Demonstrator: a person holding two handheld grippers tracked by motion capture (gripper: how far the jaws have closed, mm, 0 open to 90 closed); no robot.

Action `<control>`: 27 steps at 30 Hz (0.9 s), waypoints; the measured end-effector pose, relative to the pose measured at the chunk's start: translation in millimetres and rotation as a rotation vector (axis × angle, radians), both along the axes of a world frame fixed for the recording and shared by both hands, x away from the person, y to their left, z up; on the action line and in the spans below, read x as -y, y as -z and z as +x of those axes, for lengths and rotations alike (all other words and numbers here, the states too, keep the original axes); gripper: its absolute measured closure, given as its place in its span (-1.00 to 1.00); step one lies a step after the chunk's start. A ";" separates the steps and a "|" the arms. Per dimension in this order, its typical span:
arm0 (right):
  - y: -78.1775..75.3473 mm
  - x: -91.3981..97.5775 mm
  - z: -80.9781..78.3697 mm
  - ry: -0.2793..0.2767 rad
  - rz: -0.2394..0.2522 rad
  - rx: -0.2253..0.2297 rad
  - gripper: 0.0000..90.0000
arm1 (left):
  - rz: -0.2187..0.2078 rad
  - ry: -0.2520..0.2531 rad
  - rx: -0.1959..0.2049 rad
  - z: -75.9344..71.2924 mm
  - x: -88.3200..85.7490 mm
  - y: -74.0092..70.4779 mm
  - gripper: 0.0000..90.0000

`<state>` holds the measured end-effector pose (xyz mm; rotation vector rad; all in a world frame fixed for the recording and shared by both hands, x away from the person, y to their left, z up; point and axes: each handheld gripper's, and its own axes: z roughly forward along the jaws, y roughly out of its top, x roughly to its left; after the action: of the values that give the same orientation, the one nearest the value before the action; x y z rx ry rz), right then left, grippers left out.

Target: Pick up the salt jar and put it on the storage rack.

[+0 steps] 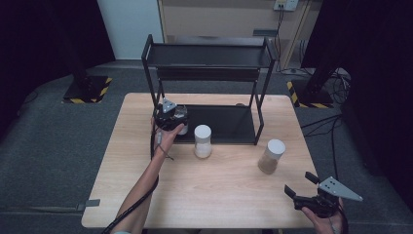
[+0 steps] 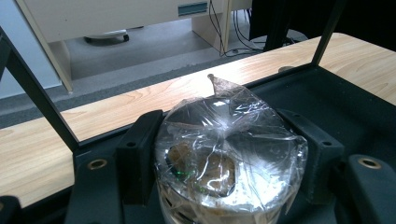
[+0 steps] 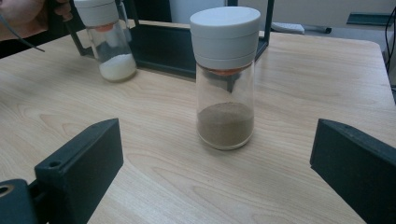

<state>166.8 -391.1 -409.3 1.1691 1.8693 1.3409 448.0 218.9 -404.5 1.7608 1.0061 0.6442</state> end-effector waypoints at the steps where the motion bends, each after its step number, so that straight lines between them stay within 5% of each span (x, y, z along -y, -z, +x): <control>1: 0.0 0.0 0.0 0.000 0.001 -0.001 -0.94 | 0.000 -0.001 0.000 0.1 0.5 0.7 -0.25; 27: -0.5 -0.2 -0.1 -0.009 -0.005 0.001 -0.94 | 0.024 0.004 0.003 -0.8 1.6 10.1 -0.25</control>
<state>166.7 -391.0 -408.9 1.1588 1.8782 1.3401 447.2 217.3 -414.6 1.7819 0.9963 0.6594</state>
